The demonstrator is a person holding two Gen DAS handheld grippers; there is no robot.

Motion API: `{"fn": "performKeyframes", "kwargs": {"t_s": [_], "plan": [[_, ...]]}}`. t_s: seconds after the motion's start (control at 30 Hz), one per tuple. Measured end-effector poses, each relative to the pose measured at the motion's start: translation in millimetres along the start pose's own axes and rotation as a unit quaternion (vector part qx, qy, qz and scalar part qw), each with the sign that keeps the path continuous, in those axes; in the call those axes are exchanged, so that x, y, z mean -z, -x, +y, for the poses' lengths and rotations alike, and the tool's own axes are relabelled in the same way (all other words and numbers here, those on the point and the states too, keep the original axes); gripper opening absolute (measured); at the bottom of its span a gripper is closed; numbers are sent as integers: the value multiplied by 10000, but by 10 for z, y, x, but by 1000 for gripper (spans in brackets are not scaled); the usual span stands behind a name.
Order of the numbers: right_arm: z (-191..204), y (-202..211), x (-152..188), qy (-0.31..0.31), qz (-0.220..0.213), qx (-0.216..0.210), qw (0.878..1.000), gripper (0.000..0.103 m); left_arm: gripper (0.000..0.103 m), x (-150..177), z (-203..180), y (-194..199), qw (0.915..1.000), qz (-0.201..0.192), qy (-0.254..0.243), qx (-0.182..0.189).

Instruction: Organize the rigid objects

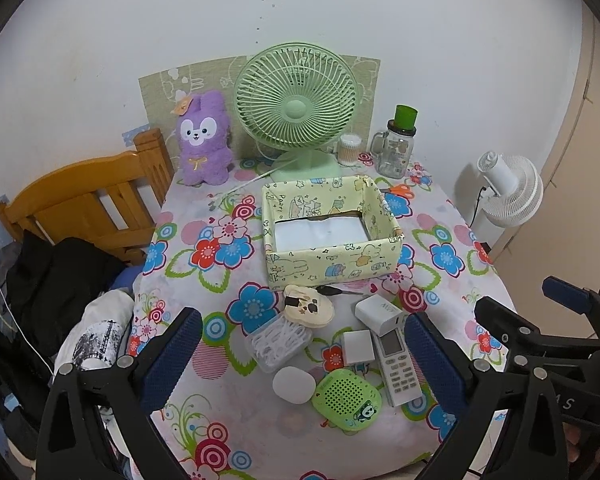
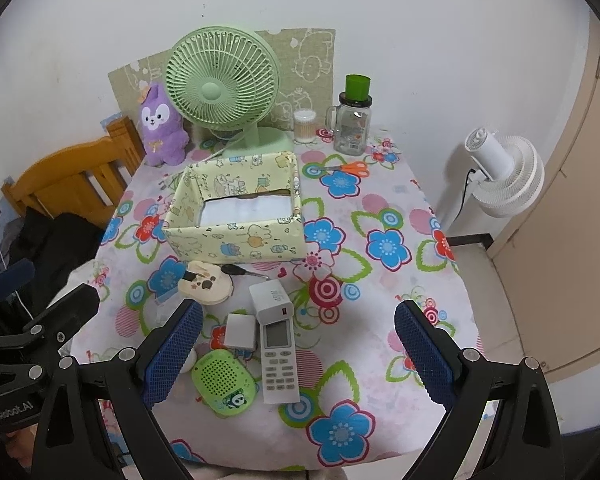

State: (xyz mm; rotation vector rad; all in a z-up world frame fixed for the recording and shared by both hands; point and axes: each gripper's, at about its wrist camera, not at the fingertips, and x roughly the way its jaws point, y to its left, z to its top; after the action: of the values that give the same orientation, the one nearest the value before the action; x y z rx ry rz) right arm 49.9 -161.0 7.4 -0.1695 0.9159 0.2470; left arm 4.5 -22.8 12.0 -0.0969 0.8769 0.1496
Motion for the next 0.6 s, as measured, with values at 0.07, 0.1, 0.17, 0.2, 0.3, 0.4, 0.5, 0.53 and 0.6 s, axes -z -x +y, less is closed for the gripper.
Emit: {"fn": "performKeyframes", "kwargs": {"t_s": [0.07,0.1,0.17,0.2,0.3,0.4,0.5,0.53,0.6], "plan": [[4,-15,4,7,29,4,10000,98,100,5,4,1,10000,10,6,5],[8,-19,11,-10,45,-17,10000,98,100,0,11,-3,10000,16,20,14],[17,-27,1,-33,76,-54,10000,98,100,14,21,-2,10000,14,27,15],[17,-30,0,-32,77,-61,9999,98,100,18,23,-1,10000,11,24,14],[22,-35,-5,-9,73,-37,10000,98,100,20,33,-3,10000,15,25,13],[26,-37,-7,-5,80,-40,10000,98,100,21,51,-9,10000,24,27,36],[30,-46,-5,-16,104,-27,9999,98,100,34,43,-12,10000,22,-10,74],[27,-45,-12,-27,103,-17,9999,98,100,33,43,-11,10000,24,-24,87],[22,-44,-18,-28,100,8,9999,98,100,31,40,-13,9999,23,-34,106]]}}
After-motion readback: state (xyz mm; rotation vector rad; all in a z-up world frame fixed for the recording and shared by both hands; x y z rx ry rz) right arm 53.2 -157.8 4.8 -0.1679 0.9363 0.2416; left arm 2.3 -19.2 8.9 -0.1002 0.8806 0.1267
